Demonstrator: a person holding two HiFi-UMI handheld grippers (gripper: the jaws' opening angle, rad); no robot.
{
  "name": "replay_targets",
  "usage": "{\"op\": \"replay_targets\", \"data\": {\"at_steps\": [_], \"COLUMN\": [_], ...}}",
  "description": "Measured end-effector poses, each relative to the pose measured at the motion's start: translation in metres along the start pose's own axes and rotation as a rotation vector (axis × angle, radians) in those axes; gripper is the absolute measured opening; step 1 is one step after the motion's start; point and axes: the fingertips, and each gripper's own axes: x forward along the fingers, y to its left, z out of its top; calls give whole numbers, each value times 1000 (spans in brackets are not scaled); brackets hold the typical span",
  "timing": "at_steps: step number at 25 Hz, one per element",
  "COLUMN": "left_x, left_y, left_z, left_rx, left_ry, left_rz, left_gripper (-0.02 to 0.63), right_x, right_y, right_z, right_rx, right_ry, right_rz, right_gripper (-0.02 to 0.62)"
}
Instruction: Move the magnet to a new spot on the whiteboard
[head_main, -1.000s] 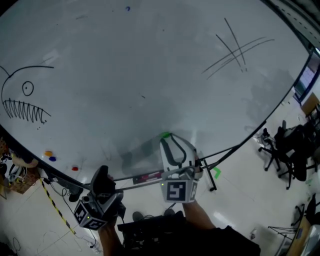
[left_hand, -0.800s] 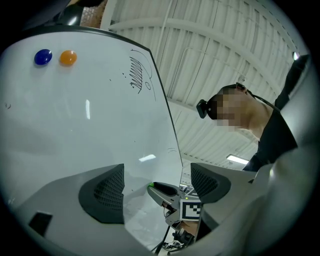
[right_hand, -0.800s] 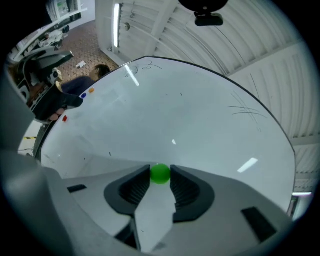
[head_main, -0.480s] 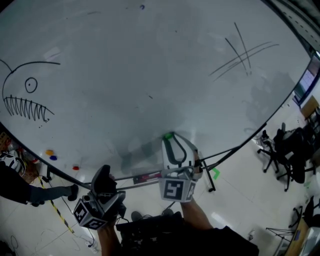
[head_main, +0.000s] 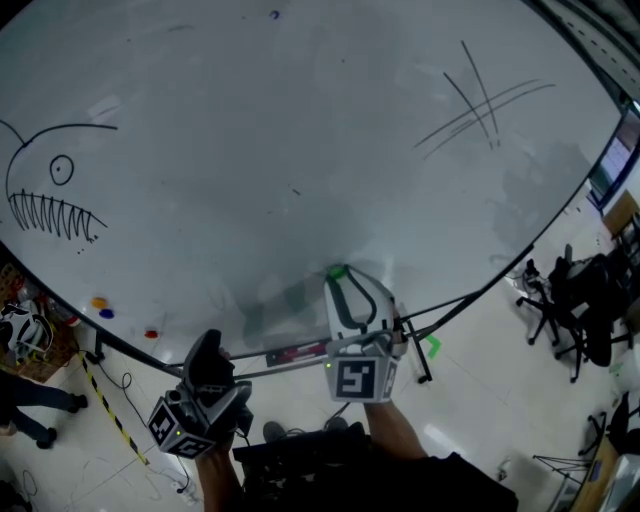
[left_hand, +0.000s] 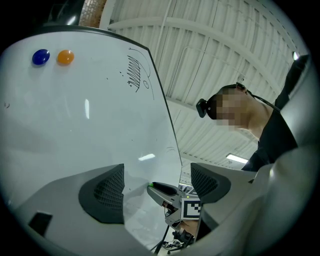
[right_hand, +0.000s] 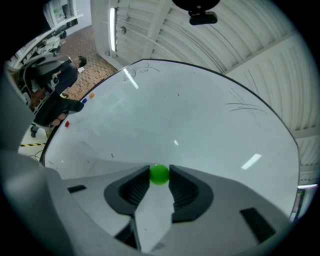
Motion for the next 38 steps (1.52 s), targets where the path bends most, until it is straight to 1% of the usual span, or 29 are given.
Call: {"op": "replay_targets", "data": {"at_steps": [7,12,15,16,18,19,20,23,25,28,31,33,35,38], "left_x": [9,16,28,34,39,38,36,36,37,38,28,26,24,31], "left_y": [-10,-21,-30,-36,-54,-61,-63,-55,-58,-70,-84,-91,-98,-102], "left_z": [-11,-19,-27,-32,-40,-43,-44,-48,-55,-68,-83,-89,-90,-80], "left_rx": [-8,-8,-5,-1,8,12,17,25,25,47,34,42,51,72], "left_ry": [20,32,36,39,52,61,67,70,71,81,104,121,130,112], "left_rz": [1,11,10,10,38,62,82,110,129,176,195,210,203,202], "left_gripper": [414,414,414,414,414,414,414,414,414,414,414,414,414,414], "right_x": [-14,-28,-38,-45,-64,-71,-73,-67,-71,-81,-88,-93,-98,-106], "right_y": [-9,-21,-40,-48,-57,-58,-57,-57,-60,-61,-61,-61,-62,-65], "right_z": [-2,-2,0,-5,-24,-31,-34,-34,-36,-46,-54,-57,-54,-45], "right_rx": [70,146,159,184,288,326,346,386,416,456,495,517,531,533], "right_ry": [-21,-70,-118,-107,-33,-14,-17,-98,-140,-163,-178,-187,-199,-212], "right_rz": [30,62,80,89,130,158,183,214,226,256,284,296,298,284], "right_gripper": [140,140,140,140,140,140,140,140,140,140,140,140,140,140]}}
